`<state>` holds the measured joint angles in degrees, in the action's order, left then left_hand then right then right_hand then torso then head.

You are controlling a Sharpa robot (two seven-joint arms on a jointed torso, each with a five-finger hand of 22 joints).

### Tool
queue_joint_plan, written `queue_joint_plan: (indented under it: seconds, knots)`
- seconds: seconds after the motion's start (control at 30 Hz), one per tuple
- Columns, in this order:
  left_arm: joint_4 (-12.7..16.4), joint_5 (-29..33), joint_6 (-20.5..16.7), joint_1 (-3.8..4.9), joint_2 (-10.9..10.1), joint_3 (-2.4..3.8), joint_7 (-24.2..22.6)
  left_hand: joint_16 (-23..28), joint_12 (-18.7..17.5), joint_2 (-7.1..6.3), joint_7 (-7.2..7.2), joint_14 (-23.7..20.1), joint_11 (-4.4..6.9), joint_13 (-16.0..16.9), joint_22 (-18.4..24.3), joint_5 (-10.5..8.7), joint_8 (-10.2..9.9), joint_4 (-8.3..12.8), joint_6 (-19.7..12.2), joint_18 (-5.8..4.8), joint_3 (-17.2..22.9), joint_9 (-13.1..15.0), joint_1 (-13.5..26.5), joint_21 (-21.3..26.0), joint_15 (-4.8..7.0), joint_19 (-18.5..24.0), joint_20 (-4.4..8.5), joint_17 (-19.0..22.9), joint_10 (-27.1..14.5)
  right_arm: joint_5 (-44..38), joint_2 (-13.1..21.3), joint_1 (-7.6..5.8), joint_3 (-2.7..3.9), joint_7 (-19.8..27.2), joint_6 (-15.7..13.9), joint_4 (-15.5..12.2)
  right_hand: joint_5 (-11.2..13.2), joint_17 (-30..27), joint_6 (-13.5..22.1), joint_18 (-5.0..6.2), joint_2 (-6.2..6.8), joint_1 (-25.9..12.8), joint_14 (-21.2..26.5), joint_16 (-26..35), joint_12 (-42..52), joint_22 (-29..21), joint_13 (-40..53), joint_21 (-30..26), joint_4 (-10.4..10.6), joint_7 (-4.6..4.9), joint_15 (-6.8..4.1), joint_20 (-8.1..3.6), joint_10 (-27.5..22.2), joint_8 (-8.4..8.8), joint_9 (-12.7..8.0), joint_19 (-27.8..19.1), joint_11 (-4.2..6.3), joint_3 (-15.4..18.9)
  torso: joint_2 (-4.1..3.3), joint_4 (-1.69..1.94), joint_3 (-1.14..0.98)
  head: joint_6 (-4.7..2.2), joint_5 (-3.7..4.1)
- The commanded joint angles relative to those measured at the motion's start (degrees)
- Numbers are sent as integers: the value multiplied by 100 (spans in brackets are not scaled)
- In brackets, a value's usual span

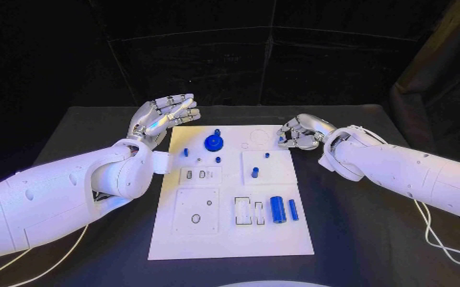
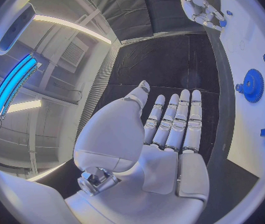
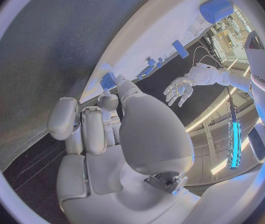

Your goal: Assemble the parts on the task board

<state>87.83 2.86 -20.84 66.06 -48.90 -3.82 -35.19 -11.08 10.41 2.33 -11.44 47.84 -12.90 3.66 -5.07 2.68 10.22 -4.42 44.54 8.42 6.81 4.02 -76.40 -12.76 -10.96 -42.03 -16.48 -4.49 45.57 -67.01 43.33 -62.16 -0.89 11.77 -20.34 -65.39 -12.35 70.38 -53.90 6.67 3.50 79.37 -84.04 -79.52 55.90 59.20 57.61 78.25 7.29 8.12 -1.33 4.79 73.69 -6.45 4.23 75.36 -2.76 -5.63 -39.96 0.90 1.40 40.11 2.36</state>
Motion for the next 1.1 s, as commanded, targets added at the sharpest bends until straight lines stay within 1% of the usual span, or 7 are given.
queue_joint_plan:
  seconds: [0.03, 0.4, 0.67, 0.87, 0.93, 0.97, 1.1]
  knots:
    - [6, -33, 49, 8, -3, 6, -30, 37, -14, 46, -404, 17, -16, -6, 10, 1, 1, 36, 50, 111, 1, -10, 11, 10, -21, -36, 5, 10, 36, -12, 31, -8, 3, 150, -316, -70, 36, -8, 48, -87, -37, -12, -225, -1, -9, -1, -12, 35, -40, 18, -15, -14, 25, 37, -16, 37, -19, -14, 6, -4, -3, -4, 12]
    - [2, -33, 56, 8, -8, 6, -24, 37, -14, 46, -404, 17, -16, -6, 10, 1, 1, 36, 50, 111, 1, -10, 11, 10, -21, -36, 5, 10, 36, -253, 206, -7, 4, 461, -532, -411, 37, 33, 13, -92, -2, 108, -232, -19, 23, 30, 28, 50, -184, 15, -15, -10, 30, 31, -9, 50, -14, -76, 6, -11, -5, -15, 41]
    - [4, -33, 61, 8, -12, 5, -21, 37, -14, 46, -404, 17, -16, -6, 10, 1, 1, 36, 50, 111, 1, -10, 11, 10, -21, -36, 5, 10, 36, -822, 325, -8, 5, 425, -578, -460, 25, 17, -116, -92, 15, 301, -224, -2, -38, 40, -9, 55, -378, 4, -30, -22, -10, 11, 0, 49, 4, -234, 7, -2, -2, -18, 65]
    - [1, -33, 61, 8, -19, 5, -19, 48, -24, 44, -407, 13, -20, -7, 16, 2, -8, 44, 46, 109, 4, -15, 14, 17, -24, -39, 4, 15, 31, -1621, 436, -10, 7, 231, -514, -541, -72, -64, -264, -82, 41, 605, -198, 66, -188, -2, -109, 37, -726, -59, -74, -58, -93, 87, -24, 13, 51, -830, 7, 1, -3, -9, 73]
    - [0, -33, 61, 8, -20, 5, -19, 48, -24, 44, -407, 13, -20, -7, 16, 2, -8, 44, 46, 109, 4, -15, 14, 17, -24, -39, 4, 15, 31, -1882, 473, -11, 8, 162, -482, -585, -69, -90, -305, -78, 101, 581, -191, 91, -216, -20, -128, 28, -804, -103, -99, -81, -94, 122, -30, -1, 87, -1040, 7, 4, 3, -9, 85]
    - [-1, -33, 61, 8, -19, 5, -18, 48, -24, 44, -407, 13, -20, -7, 16, 2, -8, 44, 46, 109, 4, -15, 14, 17, -24, -39, 4, 15, 31, -2019, 490, -12, 9, 122, -462, -609, -50, -108, -342, -99, 191, 442, -189, 117, -237, -26, -140, 24, -867, -176, -140, -135, -75, 184, -36, -8, 126, -1327, 7, 4, 4, -9, 85]
    - [-5, -33, 62, 8, -17, 5, -17, 48, -24, 44, -407, 13, -20, -7, 16, 2, -8, 44, 46, 109, 4, -15, 14, 17, -24, -39, 4, 15, 31, -2493, 534, -14, 10, -30, -363, -697, 2, -157, -411, -75, 319, 359, -184, 169, -252, -64, -137, 5, -1050, -222, -231, -204, -67, 242, -32, -29, 247, -1772, 4, 9, 3, -10, 79]
